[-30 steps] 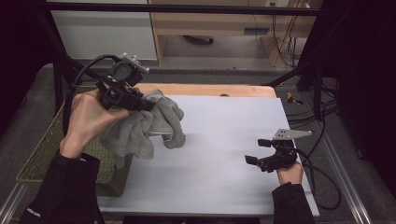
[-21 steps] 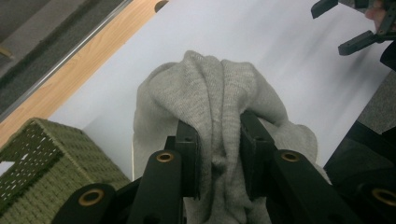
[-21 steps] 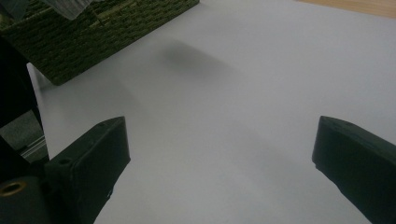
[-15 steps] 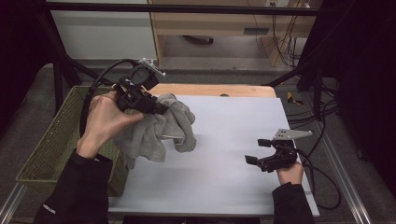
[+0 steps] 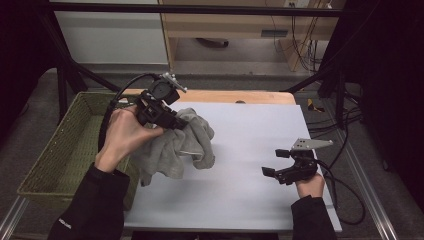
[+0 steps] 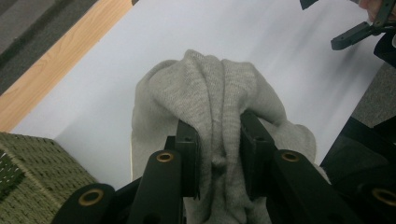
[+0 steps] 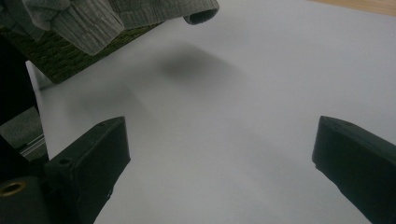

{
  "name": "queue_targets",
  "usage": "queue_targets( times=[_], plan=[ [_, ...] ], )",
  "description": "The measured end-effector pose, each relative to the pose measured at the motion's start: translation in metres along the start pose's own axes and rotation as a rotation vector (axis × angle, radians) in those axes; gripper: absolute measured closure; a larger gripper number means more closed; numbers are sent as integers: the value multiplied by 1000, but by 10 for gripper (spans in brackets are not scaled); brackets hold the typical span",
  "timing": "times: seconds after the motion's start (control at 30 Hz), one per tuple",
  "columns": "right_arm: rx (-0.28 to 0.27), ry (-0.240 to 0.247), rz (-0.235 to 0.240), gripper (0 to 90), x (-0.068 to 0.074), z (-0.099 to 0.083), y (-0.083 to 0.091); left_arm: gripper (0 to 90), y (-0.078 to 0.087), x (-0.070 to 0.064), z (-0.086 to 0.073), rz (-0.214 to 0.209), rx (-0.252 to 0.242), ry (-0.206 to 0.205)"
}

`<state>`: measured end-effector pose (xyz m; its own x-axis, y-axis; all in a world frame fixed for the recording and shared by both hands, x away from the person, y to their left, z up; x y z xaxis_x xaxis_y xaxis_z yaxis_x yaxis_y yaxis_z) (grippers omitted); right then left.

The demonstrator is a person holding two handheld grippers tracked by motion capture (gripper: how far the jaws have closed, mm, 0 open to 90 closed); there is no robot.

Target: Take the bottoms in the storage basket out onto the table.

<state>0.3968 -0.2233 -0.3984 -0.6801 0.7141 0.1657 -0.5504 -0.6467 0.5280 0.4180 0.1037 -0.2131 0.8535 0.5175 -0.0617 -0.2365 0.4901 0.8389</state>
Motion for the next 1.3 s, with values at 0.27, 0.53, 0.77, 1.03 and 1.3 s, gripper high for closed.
queue_targets(
  times=[0.27, 0.53, 0.77, 1.03, 1.3],
  plan=[
    [6, 0, -2, 45, 0, 0, -1, 725, -16, -1, 1, -21, 19, -1],
    [9, 3, 0, 45, 0, -1, -1, 724, -36, 0, 1, -34, 40, 0],
    [6, 1, -2, 45, 0, 0, -1, 723, -51, 3, 0, -41, 59, 7],
    [7, 4, -2, 45, 0, -1, -1, 722, -64, 5, 0, -49, 54, 21],
    [9, 3, -2, 45, 0, -1, -1, 719, -76, 9, -3, -58, 47, 32]
  ],
)
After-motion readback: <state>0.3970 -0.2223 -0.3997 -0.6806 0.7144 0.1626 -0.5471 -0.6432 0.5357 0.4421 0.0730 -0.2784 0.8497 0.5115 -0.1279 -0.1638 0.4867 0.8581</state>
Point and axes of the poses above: each handheld gripper's, and its own axes: y roughly backward along the jaws, z roughly out of its top, x roughly to its left, the point moved 5 cm from there along -y, roughly forward along the jaws, and after that the axes turned 7 degrees about -z, right-handed, at the moved point
